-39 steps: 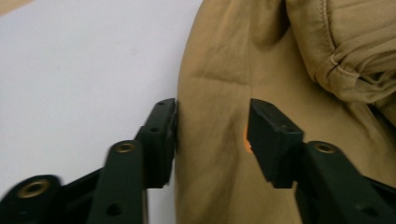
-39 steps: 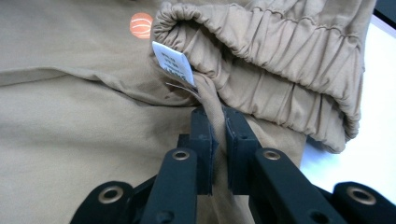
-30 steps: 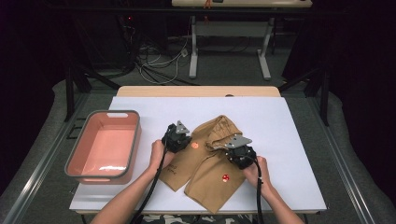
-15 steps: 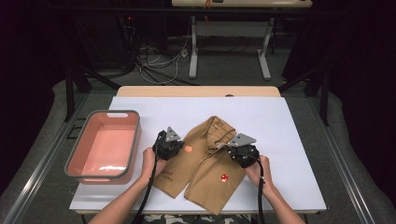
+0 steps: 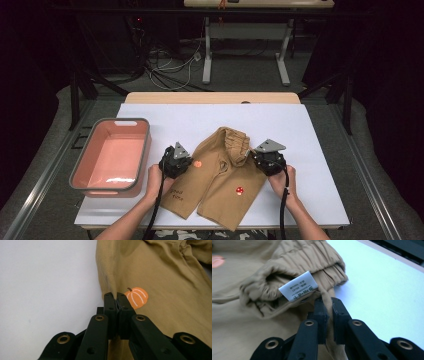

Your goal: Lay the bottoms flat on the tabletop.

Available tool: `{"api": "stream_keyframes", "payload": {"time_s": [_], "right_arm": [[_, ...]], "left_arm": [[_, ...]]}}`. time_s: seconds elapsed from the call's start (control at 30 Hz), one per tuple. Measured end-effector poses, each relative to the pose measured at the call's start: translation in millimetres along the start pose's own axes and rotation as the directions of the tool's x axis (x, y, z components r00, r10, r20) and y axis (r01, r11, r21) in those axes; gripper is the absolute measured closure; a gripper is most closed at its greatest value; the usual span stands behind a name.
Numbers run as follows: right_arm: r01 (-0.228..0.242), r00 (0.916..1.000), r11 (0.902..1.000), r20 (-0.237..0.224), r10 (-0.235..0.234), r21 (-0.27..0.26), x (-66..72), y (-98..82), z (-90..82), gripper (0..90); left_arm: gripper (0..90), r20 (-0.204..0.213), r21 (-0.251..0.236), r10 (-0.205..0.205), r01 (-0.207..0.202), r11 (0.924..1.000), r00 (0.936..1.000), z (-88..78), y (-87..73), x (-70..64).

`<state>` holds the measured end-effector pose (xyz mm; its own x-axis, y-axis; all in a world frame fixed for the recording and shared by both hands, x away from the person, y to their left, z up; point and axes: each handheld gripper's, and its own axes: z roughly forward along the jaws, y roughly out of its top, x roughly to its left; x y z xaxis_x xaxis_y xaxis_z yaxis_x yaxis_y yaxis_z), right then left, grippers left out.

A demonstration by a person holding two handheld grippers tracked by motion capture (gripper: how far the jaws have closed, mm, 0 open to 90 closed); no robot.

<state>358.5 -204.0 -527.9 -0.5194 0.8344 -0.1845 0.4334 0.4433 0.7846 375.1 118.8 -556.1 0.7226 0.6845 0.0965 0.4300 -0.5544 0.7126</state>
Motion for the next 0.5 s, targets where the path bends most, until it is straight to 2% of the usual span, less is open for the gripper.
{"api": "stream_keyframes", "payload": {"time_s": [0.1,0.17,0.23,0.27,0.33,0.37,0.4,0.5], "right_arm": [[-0.037,0.9992,0.9991,0.014,0.037,0.02,-6.3,-3.8,4.5,84.0],[-0.052,0.9986,0.998,0.007,0.052,0.036,-10.7,-7.0,9.6,83.6],[-0.052,0.9986,0.9965,-0.004,0.053,0.065,-12.6,-8.6,12.5,83.2],[-0.048,0.9987,0.9949,-0.011,0.05,0.088,-12.4,-8.7,13.5,82.7],[-0.037,0.9991,0.9943,-0.016,0.039,0.1,-11.6,-8.9,14.7,79.0],[-0.018,0.9996,0.9932,-0.018,0.02,0.115,-11.8,-8.3,14.4,75.9],[-0.019,0.9996,0.9932,-0.02,0.021,0.115,-10.8,-8.0,14.0,73.8],[0.024,0.9993,0.9935,-0.032,-0.021,0.111,-7.8,-5.0,11.8,62.3]], "left_arm": [[86.5,0.003,0.014,0.003,-0.003,0.9999,1.0,0.7,0.4,-0.2],[81.1,0.006,0.026,0.012,-0.012,0.9996,0.9999,1.4,1.3,0.8],[75.8,0.018,0.028,0.003,-0.004,0.9996,0.9998,2.1,3.0,2.5],[72.5,0.022,0.022,-0.007,0.006,0.9997,0.9997,2.7,4.3,3.1],[61.6,0.016,0.033,-0.013,0.013,0.9994,0.9998,4.5,8.1,4.0],[56.0,0.02,0.033,-0.019,0.018,0.9993,0.9996,5.1,9.5,4.3],[53.7,0.022,0.029,-0.025,0.024,0.9993,0.9994,6.1,12.2,4.9],[44.1,0.025,0.018,-0.031,0.03,0.9994,0.9992,6.9,19.6,7.1]]}}
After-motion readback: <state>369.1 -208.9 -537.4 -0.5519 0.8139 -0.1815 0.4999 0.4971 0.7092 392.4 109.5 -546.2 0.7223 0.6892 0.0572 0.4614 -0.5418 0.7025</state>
